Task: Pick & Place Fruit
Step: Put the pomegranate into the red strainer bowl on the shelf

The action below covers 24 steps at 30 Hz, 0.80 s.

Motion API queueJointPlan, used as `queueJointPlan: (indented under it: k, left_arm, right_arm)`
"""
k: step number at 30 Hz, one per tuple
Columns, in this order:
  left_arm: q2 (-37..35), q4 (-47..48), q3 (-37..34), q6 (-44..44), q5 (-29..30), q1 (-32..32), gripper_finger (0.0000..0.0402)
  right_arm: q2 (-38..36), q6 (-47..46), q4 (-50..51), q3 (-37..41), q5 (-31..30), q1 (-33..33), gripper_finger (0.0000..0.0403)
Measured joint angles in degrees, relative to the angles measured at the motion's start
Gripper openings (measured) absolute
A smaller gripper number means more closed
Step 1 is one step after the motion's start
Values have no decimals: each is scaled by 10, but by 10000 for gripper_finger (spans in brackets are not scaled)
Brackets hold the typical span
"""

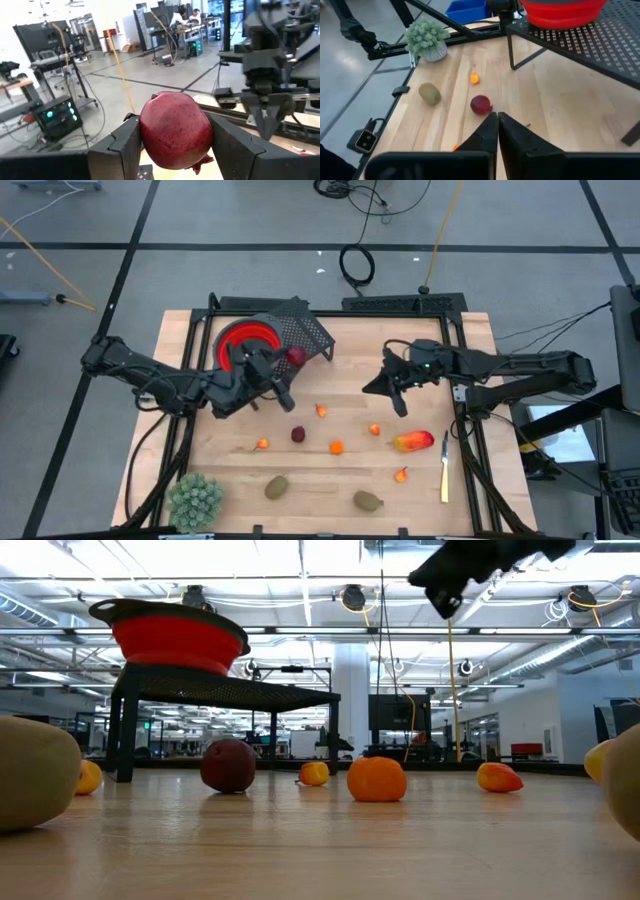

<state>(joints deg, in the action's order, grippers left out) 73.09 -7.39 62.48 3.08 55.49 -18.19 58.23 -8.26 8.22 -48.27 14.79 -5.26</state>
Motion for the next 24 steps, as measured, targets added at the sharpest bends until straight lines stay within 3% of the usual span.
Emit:
queueJointPlan:
  k: [13,24]
  left_arm:
    - [-1,-46,0,-160,33,1,198]
    - [-2,-66,0,-341,67,2,198]
  right_arm:
    - [-181,-1,-3,118,-71,0,1]
    - [-263,0,-3,175,-105,0,1]
